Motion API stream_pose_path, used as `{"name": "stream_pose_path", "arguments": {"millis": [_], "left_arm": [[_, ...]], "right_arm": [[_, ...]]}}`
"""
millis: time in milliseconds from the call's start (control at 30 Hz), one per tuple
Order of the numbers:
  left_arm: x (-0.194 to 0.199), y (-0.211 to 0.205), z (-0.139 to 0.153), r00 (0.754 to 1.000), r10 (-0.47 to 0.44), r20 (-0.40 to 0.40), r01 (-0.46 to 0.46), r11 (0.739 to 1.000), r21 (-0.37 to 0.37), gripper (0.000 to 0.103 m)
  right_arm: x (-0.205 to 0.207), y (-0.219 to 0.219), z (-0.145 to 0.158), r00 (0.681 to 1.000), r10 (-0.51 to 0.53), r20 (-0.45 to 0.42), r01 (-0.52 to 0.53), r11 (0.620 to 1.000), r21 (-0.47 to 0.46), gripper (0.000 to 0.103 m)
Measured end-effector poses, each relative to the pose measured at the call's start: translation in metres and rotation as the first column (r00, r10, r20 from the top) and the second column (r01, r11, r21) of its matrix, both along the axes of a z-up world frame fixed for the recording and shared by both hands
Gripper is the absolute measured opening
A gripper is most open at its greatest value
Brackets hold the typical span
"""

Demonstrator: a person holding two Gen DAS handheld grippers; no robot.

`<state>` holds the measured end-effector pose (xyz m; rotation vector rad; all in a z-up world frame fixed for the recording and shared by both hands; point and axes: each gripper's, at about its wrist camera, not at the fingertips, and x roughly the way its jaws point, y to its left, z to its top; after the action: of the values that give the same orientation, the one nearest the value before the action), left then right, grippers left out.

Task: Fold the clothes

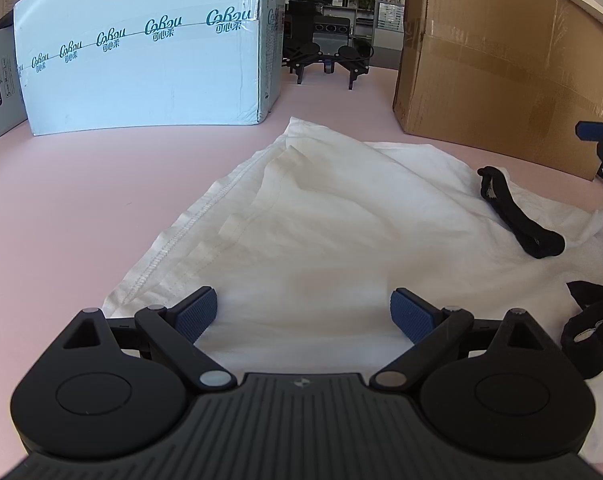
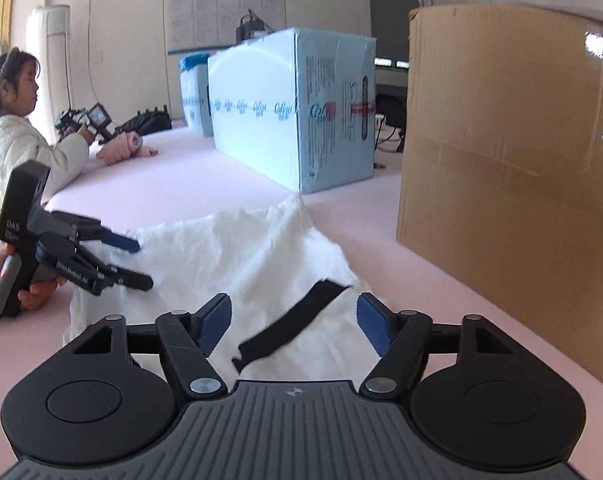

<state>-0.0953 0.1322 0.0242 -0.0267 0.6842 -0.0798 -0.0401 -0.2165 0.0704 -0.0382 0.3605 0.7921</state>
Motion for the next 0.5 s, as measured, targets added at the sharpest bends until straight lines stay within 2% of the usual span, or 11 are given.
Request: {"name": "stream_pose_path", "arguments": {"millis": [67,133,200,233,267,300,333,367,400,433,500], "left_arm": [[0.0,0.0,0.0,1.0,0.0,0.0,0.0,1.0,0.003,0.093],[-0.001,-0.001,0.0,1.0,-0.001,0.001,0.001,1.0,0.007,0.093],[-0.002,-0.002,0.0,1.0,0.0,0.0,0.0,1.0,0.014,0.093],[-0.002,-0.002,0.0,1.0,0.002,-0.001,-0.002,1.0,0.019,0.093],[-0.002,-0.002,0.0,1.0,0.005,0.0,-0.005,1.0,0.024,0.093],[-0.002,-0.002,0.0,1.0,0.008,0.003,-0.008,1.0,0.025,0.093],[-0.003,-0.001,0.001,1.0,0.019,0.015,-0.02,0.999,0.028,0.093],[-0.005,0.0,0.003,0.999,0.034,0.032,-0.035,0.999,0.027,0.093],[-0.006,0.002,0.005,0.998,0.049,0.05,-0.05,0.998,0.025,0.093],[-0.008,0.005,0.007,0.995,0.069,0.07,-0.071,0.997,0.022,0.093],[-0.013,0.016,0.014,0.982,0.141,0.125,-0.142,0.99,-0.002,0.093]], "right_arm": [[0.002,-0.004,0.009,0.997,-0.074,0.003,0.074,0.995,0.07,0.085],[0.005,0.005,0.014,0.978,-0.207,0.008,0.206,0.976,0.07,0.085],[0.005,0.028,0.01,0.948,-0.313,0.065,0.315,0.949,-0.031,0.081],[0.005,0.04,0.006,0.932,-0.349,0.1,0.358,0.929,-0.092,0.075],[0.005,0.054,0.0,0.921,-0.368,0.13,0.386,0.908,-0.161,0.062],[0.008,0.071,-0.012,0.932,-0.338,0.132,0.361,0.894,-0.264,0.056],[0.01,0.086,-0.024,0.942,-0.311,0.125,0.335,0.873,-0.353,0.047],[0.013,0.095,-0.034,0.949,-0.3,0.094,0.312,0.857,-0.409,0.037],[0.019,0.107,-0.051,0.954,-0.295,0.045,0.28,0.829,-0.485,0.034],[0.023,0.114,-0.066,0.952,-0.305,0.026,0.271,0.804,-0.529,0.027],[0.019,0.118,-0.072,0.95,-0.303,0.08,0.297,0.793,-0.532,0.027]]}}
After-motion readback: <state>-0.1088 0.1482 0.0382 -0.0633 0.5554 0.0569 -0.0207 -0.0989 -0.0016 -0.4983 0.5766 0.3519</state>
